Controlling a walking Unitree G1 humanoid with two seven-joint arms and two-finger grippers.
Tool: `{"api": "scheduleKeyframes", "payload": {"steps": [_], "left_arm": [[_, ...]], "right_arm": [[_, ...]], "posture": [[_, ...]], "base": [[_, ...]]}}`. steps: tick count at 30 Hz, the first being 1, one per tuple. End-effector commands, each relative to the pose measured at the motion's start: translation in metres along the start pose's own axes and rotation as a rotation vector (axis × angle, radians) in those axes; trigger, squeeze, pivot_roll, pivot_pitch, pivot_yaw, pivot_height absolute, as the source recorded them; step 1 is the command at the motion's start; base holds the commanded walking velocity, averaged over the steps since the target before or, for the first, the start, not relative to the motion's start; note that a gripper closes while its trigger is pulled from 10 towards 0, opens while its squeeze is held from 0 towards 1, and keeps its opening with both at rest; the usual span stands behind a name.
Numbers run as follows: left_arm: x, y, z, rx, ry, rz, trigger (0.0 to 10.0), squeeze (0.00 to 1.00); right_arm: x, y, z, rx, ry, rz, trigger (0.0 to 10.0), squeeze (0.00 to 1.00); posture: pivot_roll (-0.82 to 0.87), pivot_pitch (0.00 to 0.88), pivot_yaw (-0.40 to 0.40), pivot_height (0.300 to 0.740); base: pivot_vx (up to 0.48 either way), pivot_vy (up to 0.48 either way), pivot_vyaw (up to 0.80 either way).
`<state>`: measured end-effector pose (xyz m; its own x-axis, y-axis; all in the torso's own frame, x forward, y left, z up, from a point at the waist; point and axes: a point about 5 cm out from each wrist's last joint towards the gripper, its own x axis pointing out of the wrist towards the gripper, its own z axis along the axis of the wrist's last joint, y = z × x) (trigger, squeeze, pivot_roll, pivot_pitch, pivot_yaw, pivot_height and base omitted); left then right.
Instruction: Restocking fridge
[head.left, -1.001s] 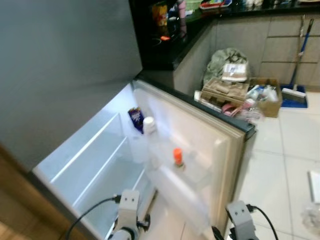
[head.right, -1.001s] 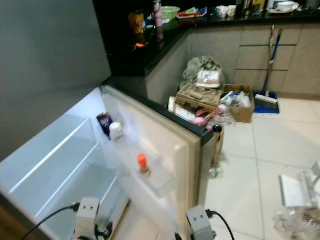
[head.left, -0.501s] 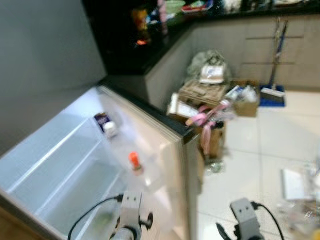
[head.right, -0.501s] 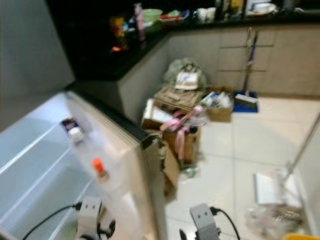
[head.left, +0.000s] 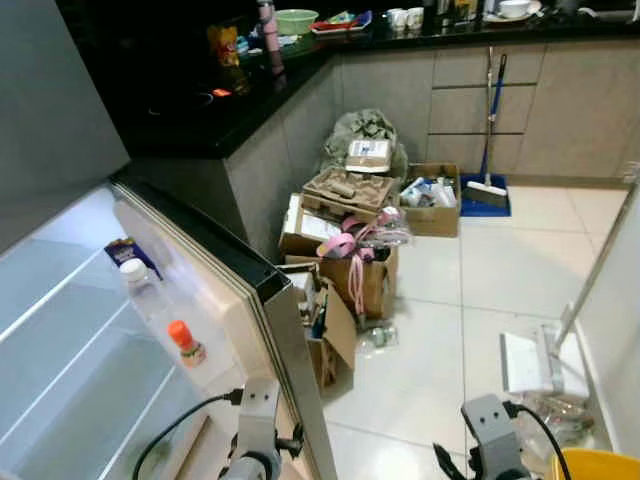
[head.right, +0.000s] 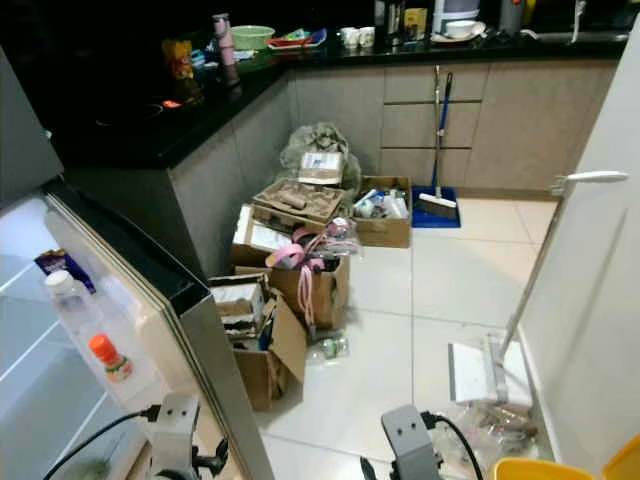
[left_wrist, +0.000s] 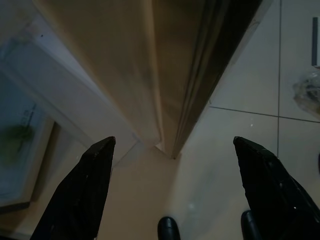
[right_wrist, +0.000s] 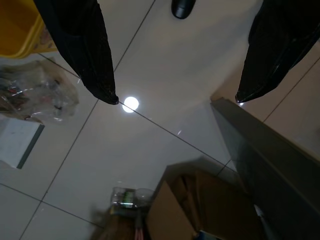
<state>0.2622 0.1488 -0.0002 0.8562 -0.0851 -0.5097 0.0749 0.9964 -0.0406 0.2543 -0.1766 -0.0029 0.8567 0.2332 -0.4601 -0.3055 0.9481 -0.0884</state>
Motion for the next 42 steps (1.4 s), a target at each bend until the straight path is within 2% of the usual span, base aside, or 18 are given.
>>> {"api": "scheduleKeyframes", "payload": {"steps": [1, 6, 12, 16, 36, 42], "left_arm": [[-0.002, 0.006, -0.007, -0.004, 0.023, 0.020, 10.0, 0.00], [-0.002, 0.005, -0.006, -0.004, 0.018, 0.021, 10.0, 0.00], [-0.001, 0.006, -0.001, 0.001, -0.017, 0.036, 10.0, 0.00], [-0.002, 0.007, 0.002, -0.001, -0.031, 0.043, 10.0, 0.00], [-0.001, 0.004, 0.005, -0.009, -0.029, 0.008, 10.0, 0.00], [-0.002, 0.002, 0.004, -0.050, -0.010, 0.003, 10.0, 0.00]], "right_arm": [[0.001, 0.006, 0.000, -0.002, -0.002, 0.023, 10.0, 0.00], [0.003, 0.006, 0.003, -0.011, -0.013, 0.031, 10.0, 0.00], [0.005, 0.008, 0.015, -0.007, -0.075, 0.059, 10.0, 0.00], [0.006, 0.011, 0.022, -0.022, -0.109, 0.074, 10.0, 0.00], [0.004, 0.016, 0.021, 0.000, -0.125, 0.091, 10.0, 0.00], [0.004, 0.017, 0.022, 0.002, -0.130, 0.099, 10.0, 0.00]], "posture": [[-0.10, 0.080, 0.080, 0.740], [-0.10, 0.076, 0.080, 0.740], [-0.10, 0.075, 0.080, 0.740], [-0.10, 0.081, 0.080, 0.740], [-0.09, 0.084, 0.096, 0.740], [-0.09, 0.087, 0.094, 0.740]], "base": [[0.000, 0.000, 0.00], [0.000, 0.000, 0.00], [0.000, 0.000, 0.00], [0.000, 0.000, 0.80], [0.000, 0.000, 0.80], [0.000, 0.000, 0.80]]}}
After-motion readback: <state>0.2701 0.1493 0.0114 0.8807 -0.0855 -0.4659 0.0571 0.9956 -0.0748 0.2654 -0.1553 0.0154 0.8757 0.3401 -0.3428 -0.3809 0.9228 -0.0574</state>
